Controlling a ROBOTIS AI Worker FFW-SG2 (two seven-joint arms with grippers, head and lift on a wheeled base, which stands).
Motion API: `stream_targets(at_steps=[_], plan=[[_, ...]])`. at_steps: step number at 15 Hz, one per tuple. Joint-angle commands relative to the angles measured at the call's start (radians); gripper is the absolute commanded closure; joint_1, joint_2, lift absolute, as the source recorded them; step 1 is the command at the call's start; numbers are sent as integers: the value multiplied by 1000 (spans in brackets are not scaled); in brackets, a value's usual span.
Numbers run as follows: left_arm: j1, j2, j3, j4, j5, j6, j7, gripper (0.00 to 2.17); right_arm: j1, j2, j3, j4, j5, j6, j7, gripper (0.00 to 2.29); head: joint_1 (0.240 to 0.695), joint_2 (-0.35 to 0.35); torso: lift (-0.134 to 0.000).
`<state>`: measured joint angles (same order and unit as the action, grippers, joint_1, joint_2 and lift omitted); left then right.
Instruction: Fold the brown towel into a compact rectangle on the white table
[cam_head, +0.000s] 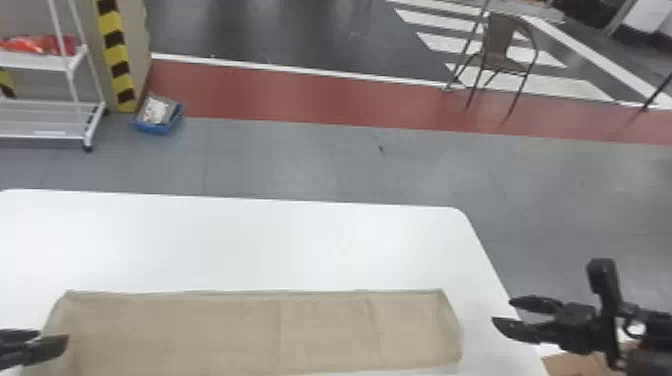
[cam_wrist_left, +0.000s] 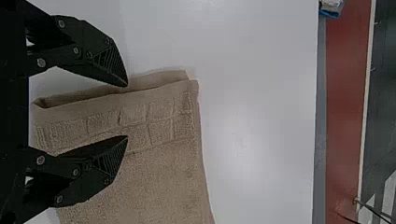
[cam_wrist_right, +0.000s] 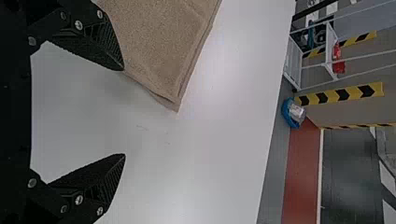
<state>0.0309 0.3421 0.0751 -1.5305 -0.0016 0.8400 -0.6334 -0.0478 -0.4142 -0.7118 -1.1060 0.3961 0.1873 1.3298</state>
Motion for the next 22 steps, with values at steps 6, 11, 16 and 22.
stream_targets(at_steps=[6,11,16,22], plan=[[-2,2,-2,0,-12,-3,6,508,0,3,0,3,-3,-4,-1,255,695,-275,0],[-2,-2,-28,0,-54,-3,26,518,2,3,0,2,-5,-13,0,255,695,-269,0],[-8,-2,-54,10,-75,0,37,849,2,3,-1,0,-10,-19,0,255,695,-268,0],[-9,-3,-37,-31,-63,52,9,1436,2,3,0,0,-11,-13,2,255,695,-277,0]])
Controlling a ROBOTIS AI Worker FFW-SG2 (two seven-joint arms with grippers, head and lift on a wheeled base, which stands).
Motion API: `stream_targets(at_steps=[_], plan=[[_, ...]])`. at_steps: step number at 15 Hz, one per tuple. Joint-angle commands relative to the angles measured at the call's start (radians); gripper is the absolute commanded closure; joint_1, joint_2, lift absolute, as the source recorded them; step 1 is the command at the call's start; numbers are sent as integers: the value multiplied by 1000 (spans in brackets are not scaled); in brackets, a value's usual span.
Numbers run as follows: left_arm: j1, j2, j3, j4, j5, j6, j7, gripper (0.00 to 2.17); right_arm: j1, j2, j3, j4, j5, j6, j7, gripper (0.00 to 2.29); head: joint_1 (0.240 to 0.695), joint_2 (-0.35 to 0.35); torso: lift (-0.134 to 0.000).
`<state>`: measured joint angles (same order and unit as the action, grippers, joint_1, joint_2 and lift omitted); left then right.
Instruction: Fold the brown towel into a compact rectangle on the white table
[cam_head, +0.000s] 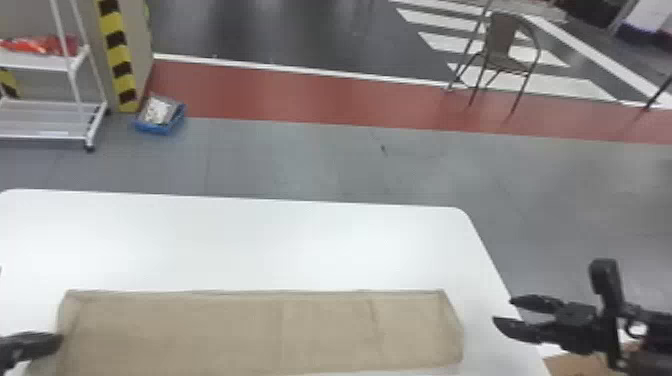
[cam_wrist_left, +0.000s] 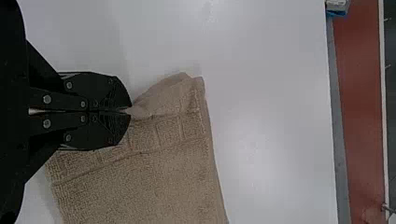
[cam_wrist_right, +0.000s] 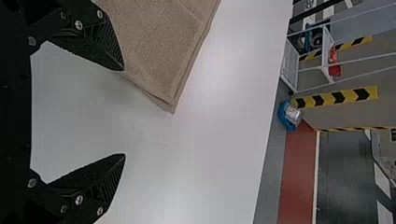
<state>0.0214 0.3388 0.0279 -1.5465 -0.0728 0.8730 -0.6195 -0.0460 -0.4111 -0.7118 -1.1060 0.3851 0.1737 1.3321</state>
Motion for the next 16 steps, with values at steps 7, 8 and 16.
stream_targets(at_steps=[7,8,16], plan=[[9,-7,129,-122,128,200,-97,1436,-3,14,14,0,-26,10,15,255,695,-277,0],[9,-7,139,-130,143,225,-100,1436,-3,20,23,0,-28,7,13,255,695,-274,0],[14,-14,167,-182,199,326,-118,1436,-3,57,38,0,-35,-18,4,255,695,-256,0]])
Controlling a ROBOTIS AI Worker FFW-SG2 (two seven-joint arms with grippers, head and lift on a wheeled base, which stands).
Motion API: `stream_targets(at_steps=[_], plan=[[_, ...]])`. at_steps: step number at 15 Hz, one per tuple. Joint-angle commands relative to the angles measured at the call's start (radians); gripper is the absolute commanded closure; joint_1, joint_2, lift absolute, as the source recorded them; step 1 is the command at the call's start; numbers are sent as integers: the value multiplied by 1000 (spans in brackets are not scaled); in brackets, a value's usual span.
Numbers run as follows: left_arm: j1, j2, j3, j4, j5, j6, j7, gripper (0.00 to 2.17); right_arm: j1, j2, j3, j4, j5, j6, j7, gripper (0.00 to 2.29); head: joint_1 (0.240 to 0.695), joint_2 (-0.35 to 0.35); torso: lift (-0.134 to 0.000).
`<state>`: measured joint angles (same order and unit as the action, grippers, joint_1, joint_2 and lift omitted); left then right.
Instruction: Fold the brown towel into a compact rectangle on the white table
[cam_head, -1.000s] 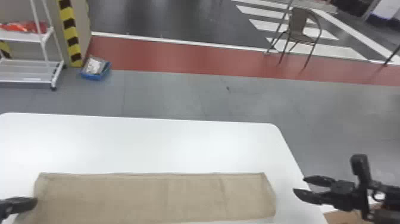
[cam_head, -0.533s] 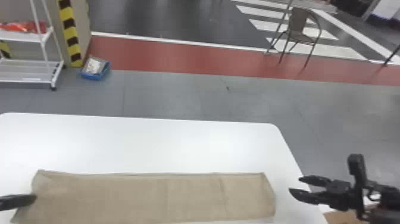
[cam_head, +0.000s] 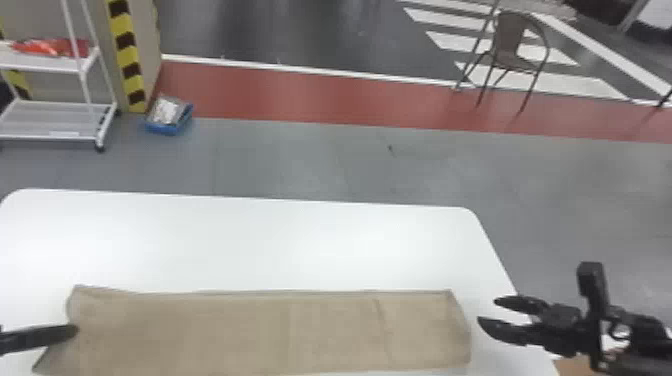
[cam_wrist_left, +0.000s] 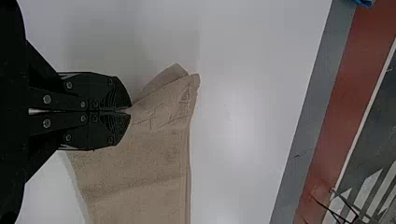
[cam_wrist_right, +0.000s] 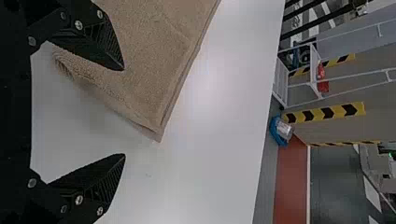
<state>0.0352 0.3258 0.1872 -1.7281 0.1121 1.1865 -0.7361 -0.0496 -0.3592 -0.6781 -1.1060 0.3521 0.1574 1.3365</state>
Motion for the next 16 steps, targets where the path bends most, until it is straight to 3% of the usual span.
stream_targets(at_steps=[1,5,11,13,15,16], plan=[[-1,-1,14,-8,26,25,-2,1436,-1,8,6,0,-2,-2,-2,255,695,-254,0],[-18,-2,58,-31,80,92,-20,1436,1,17,14,2,-35,1,7,255,695,-246,0],[-40,-11,61,-36,106,144,-28,1436,1,66,34,2,-42,-38,9,333,695,-215,0],[-47,-13,67,-36,116,150,-25,1436,1,69,46,2,-51,-32,12,620,695,-207,0],[-63,-11,83,-38,133,178,-26,1436,1,71,60,2,-51,-26,13,1055,695,-196,0],[-67,-13,92,-38,138,190,-28,1436,1,72,75,3,-47,-23,13,1065,695,-196,0]])
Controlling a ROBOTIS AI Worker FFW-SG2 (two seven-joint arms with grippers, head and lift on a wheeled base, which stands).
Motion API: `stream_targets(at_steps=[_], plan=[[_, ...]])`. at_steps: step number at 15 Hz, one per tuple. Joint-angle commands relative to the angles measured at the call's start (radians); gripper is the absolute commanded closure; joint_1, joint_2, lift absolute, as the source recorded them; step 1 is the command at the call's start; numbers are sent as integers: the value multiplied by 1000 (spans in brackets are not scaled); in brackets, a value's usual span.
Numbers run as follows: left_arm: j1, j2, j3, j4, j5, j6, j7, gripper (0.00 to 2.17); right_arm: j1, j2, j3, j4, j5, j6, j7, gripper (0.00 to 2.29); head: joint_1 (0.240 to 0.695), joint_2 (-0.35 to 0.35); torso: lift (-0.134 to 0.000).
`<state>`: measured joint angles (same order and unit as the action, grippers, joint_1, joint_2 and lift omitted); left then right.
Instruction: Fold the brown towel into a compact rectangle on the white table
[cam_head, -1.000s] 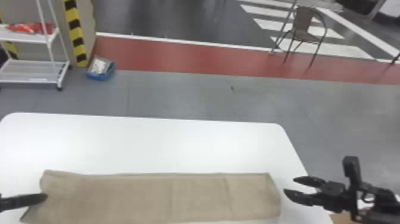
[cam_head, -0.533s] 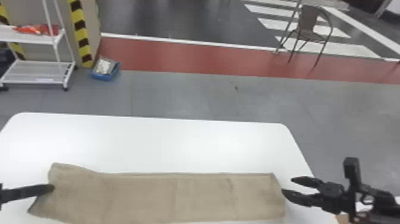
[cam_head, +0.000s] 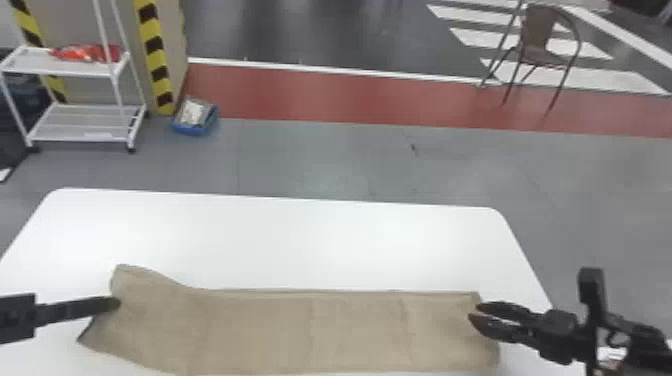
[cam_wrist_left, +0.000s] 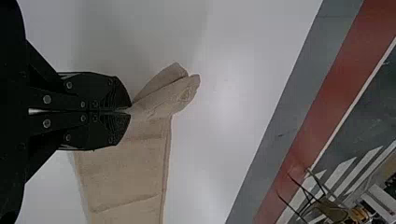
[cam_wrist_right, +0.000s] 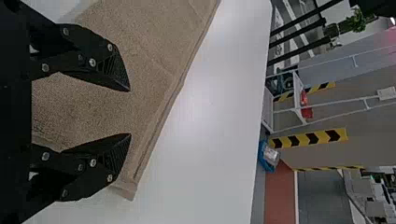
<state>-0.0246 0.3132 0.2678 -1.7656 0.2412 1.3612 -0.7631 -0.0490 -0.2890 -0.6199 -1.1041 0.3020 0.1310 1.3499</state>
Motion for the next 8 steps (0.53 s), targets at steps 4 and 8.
stream_targets(at_steps=[4,8], plan=[[-28,1,21,-12,21,52,-2,1436,3,27,81,13,19,6,-2,1291,695,-164,0],[-34,1,24,-28,30,65,-2,1436,3,48,132,18,32,3,-21,1291,695,-120,0]])
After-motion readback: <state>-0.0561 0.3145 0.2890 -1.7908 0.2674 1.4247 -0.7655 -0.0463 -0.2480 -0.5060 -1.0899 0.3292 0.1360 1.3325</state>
